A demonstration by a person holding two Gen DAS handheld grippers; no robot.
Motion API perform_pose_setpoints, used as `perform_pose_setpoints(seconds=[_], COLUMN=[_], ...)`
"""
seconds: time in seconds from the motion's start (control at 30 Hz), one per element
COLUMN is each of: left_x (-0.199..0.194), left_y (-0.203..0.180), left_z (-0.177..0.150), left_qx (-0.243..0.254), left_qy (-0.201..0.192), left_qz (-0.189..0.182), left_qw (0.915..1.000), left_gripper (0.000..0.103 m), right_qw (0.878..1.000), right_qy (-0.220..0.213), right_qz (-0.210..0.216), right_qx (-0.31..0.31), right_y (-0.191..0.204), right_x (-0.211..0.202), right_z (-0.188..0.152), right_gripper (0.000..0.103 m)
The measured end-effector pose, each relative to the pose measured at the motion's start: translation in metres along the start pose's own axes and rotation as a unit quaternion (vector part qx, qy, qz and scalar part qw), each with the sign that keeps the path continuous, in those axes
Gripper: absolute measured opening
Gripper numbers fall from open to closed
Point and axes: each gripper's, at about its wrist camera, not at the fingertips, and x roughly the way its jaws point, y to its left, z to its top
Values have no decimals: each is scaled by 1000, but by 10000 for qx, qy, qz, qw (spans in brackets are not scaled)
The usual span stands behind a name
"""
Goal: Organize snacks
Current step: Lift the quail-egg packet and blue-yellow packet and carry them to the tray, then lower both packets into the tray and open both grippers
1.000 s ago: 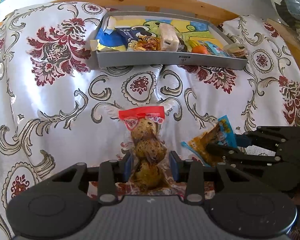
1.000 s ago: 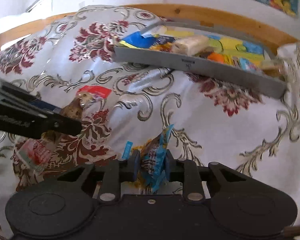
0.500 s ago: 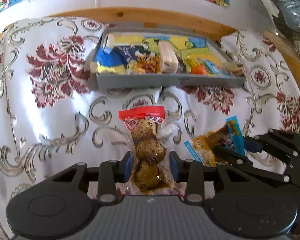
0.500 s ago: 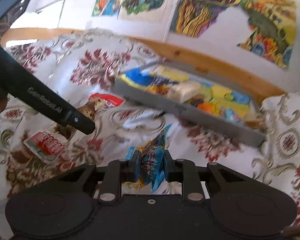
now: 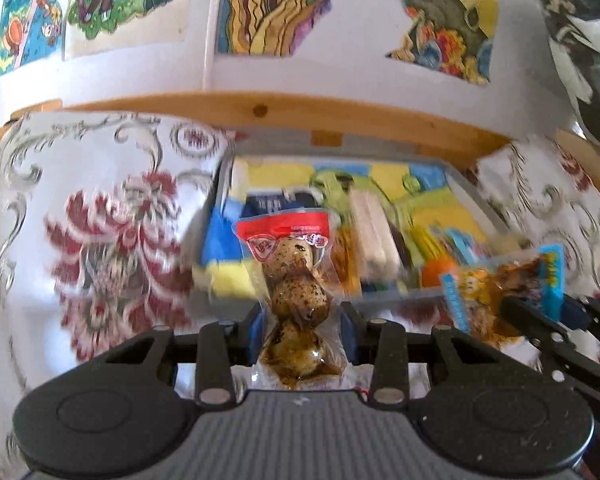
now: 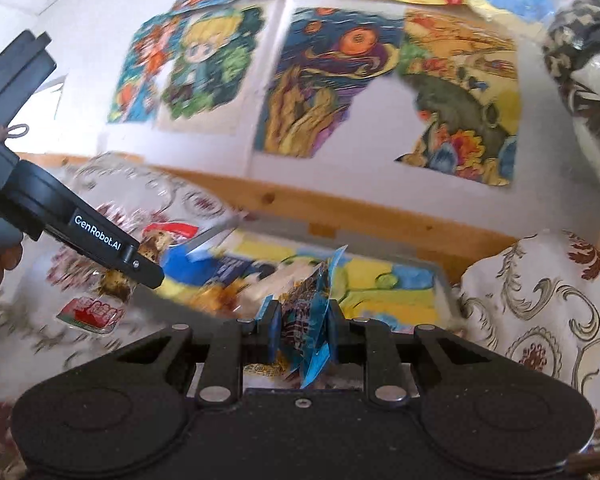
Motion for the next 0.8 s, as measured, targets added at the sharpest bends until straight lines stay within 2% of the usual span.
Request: perform_pose_setpoints(seconds=[0.13,0.27,0.6,0.8], left_x=[23,50,87,93], left_y=[-3,-8,-6,0], left_z=[23,37,39,36], left_qx=[-101,-173,-171,-154], left_qy=[-174,-267,-243,-193], left_qz=[23,46,305,308], left_qw=[9998,9995,9991,9992], left_gripper=[41,41,41,42], right_qw=[9989,9980,9970,9968], right_qy=[-163,-167,395,575], right_qz=[-299,-400,-446,-373], right_qx=[330,456,491,415], right_y=[-16,-25,-17,-5], right_x=[20,42,99,111], right_z=[6,14,23,20], right_gripper=[24,24,24,25])
